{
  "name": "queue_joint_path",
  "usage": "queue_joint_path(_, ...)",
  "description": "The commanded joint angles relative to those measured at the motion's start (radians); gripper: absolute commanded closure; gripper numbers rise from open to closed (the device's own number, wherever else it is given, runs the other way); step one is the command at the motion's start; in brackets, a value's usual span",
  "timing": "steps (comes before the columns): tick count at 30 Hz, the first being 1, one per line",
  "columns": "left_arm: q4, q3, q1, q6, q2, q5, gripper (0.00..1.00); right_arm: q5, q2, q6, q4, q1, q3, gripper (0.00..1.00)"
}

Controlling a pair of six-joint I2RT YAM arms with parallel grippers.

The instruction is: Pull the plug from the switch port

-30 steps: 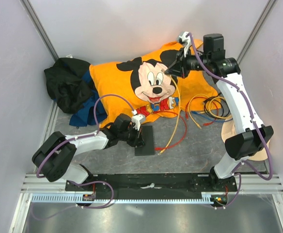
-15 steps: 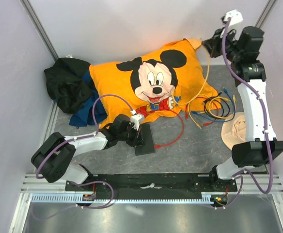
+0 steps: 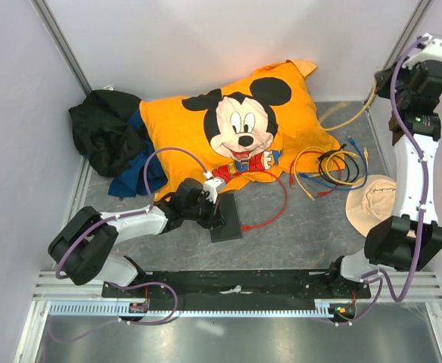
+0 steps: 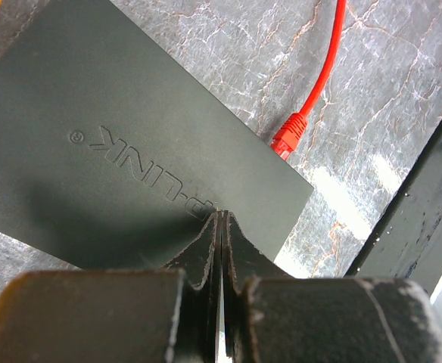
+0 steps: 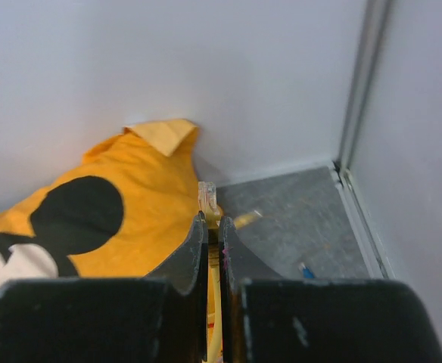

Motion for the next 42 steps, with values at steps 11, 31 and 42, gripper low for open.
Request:
queue_joint_path(11, -0.075, -0.034, 0.001, 0.054, 0.000, -0.032, 0.98, -0.023, 0.005, 0.158, 0.018, -0.144, -0.420, 0.85)
queue_joint_path(31, -0.075, -0.034, 0.001, 0.054, 0.004, -0.026, 0.98, -0.138, -0.143, 0.017, 0.121, 0.032, -0.390, 0.02)
queue_joint_path(42, -0.076, -0.033, 0.001, 0.054, 0.006, -0.021, 0.98, -0.432, -0.037, -0.015, 0.153, 0.060, -0.223, 0.02)
